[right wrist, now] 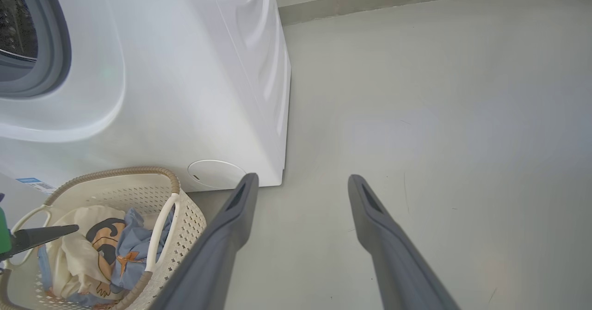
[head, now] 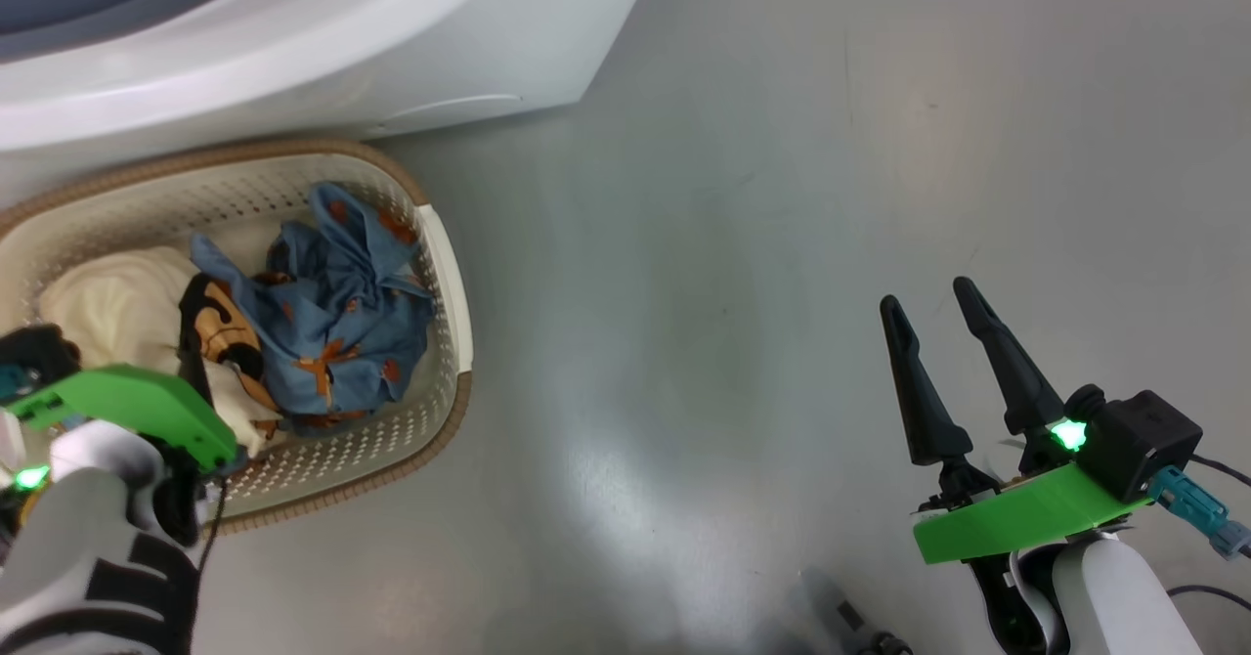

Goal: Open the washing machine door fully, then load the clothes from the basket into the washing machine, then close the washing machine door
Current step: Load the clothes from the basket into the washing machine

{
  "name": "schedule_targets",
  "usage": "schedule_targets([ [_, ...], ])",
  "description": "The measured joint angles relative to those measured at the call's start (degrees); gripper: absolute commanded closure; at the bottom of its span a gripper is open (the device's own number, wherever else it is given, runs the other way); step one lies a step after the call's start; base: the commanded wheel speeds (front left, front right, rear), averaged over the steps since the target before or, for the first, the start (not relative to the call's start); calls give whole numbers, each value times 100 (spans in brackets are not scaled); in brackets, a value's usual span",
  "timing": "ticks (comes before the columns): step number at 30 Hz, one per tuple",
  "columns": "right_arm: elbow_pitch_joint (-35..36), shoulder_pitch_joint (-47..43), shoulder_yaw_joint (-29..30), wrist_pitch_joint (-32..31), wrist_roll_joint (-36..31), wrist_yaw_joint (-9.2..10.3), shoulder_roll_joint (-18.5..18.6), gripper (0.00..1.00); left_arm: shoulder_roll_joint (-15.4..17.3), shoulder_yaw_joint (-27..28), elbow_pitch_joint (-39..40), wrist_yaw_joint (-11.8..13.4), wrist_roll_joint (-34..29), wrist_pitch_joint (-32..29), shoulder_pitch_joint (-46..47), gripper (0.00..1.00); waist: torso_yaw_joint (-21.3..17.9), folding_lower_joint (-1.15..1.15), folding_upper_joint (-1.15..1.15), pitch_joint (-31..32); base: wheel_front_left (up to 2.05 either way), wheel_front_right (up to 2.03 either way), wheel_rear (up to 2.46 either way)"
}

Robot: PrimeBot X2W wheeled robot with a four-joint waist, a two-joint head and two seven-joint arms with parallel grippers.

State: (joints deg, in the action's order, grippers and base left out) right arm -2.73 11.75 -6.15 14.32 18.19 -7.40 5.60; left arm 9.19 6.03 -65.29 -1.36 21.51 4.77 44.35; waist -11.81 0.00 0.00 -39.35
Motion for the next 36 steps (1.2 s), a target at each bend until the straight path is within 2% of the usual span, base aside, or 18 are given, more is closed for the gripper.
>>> schedule_targets([
  [14,118,56,-32,0,-11,0,0,0,252,-24,-434,8,10,79,554,0,-102,0,0,-448,0,0,0],
  [31,274,128,-26,19,-47,0,13,0,274,-252,-726,58,9,85,866,0,-173,0,0,-707,0,0,0],
  [32,277,128,-25,19,-47,0,13,0,270,-274,-737,58,8,85,866,3,-172,0,0,-712,0,0,0],
  [33,282,128,-25,19,-47,0,14,0,270,-300,-746,58,5,86,866,18,-171,0,0,-715,0,0,0],
  [34,289,128,-25,19,-47,0,16,0,270,-315,-753,58,5,86,866,38,-171,0,0,-720,0,0,0],
  [35,297,128,-25,19,-47,0,16,0,270,-330,-758,58,5,89,866,53,-173,0,0,-724,0,0,0],
  [36,307,128,-25,20,-47,0,18,0,270,-346,-764,58,1,126,866,59,-176,0,0,-728,0,0,0],
])
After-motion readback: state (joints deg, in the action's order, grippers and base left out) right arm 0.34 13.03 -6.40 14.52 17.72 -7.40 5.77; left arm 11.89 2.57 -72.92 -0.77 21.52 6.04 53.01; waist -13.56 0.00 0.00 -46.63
